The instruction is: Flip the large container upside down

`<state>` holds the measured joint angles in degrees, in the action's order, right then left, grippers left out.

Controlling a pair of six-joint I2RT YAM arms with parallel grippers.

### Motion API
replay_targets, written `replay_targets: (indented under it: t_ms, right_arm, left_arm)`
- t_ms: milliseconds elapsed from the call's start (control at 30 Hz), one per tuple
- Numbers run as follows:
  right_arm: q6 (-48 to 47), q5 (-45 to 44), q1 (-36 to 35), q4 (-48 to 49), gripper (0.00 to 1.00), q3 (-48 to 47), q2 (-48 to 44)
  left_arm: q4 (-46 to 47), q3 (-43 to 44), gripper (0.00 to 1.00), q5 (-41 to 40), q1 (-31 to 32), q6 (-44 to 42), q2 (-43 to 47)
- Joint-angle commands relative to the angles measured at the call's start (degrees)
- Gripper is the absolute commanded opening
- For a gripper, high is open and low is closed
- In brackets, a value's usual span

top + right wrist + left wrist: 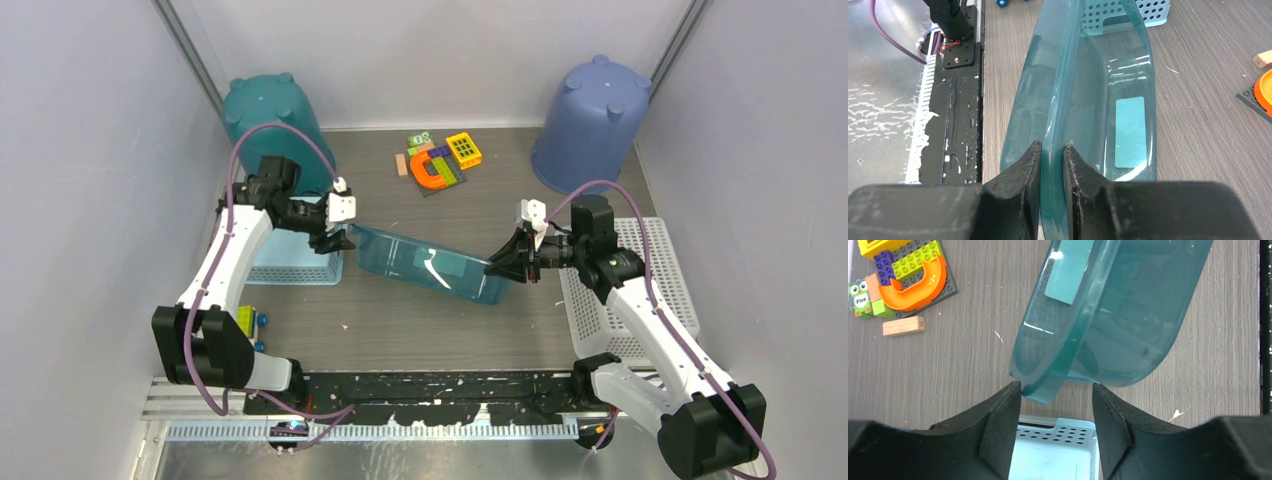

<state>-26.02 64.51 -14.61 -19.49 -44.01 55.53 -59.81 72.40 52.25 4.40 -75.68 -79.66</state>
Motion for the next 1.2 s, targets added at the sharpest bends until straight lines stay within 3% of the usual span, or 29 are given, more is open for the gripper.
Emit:
replay_targets:
  t_ms: [0,200,400,567,767,1167]
  right_arm:
    - [1.33,2.72,0.28,1.73,0.09,-1.37,-0.21]
    - [1.48,2.99,0.44,1.73,0.09,-1.34,-0.14]
    - [1.40,2.99,0.38,1.77,0.13,-1.28,0.02]
    - [1.06,3.24,0.46,1.73,0.13,-1.16,0.11]
    - [0.88,4.29,0.33,1.73,0.15,-1.31,0.98]
    - [2.77,-0.68,-2.55,1.73,0.36,-4.52,2.40]
  left_arm:
    - [1.69,-0.74,0.53,-0.39,1.35,-1.05,-0.31]
    - [1.22,-0.73,0.38,-1.57,2.25,-1.05,-0.74]
    - [0.92,-1.63,0.32,-1.41,2.37,-1.11,-0.09]
    - [1.25,-2.83,0.15,-0.97,2.36,-1.13,1.13]
    - [1.28,-3.19,0.15,0.00,2.39,-0.82,2.24]
    - [1.70,-3.37,0.15,2.26,3.11,0.53,3.43]
